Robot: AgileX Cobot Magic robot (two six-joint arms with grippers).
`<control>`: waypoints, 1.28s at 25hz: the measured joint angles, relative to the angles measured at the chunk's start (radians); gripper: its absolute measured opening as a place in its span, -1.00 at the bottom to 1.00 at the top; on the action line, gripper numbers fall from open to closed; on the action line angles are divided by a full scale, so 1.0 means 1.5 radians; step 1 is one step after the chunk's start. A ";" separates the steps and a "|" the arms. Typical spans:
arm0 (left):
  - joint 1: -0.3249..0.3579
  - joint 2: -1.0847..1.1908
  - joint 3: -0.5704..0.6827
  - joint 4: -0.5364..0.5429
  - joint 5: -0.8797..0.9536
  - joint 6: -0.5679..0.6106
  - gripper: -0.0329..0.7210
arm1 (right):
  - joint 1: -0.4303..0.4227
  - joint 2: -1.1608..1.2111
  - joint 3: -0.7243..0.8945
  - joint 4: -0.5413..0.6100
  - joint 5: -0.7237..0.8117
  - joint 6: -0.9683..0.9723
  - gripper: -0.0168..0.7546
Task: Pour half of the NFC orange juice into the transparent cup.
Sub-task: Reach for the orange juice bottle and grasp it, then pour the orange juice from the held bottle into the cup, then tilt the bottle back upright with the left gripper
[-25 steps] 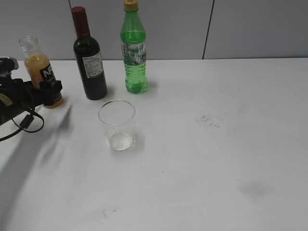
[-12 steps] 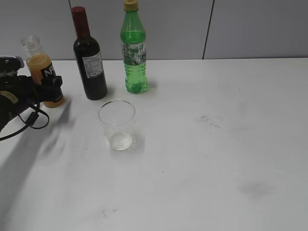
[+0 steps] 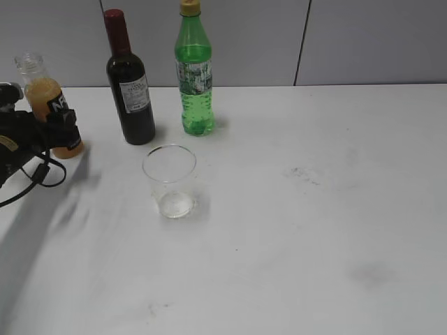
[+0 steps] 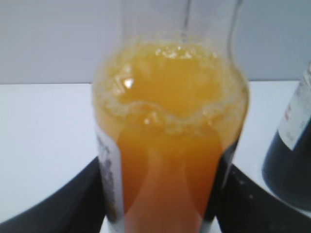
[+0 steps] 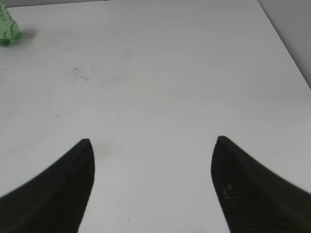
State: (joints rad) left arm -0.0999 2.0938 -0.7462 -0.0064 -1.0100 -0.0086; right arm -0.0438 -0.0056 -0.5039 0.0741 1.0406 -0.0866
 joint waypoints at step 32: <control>-0.281 -0.372 0.185 -0.470 0.287 0.840 0.37 | 0.000 0.000 0.000 0.000 0.000 0.000 0.52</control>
State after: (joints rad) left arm -0.5212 1.5364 -0.4684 -0.7119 -0.5797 1.2515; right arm -0.0438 -0.0056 -0.5039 0.0741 1.0406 -0.0866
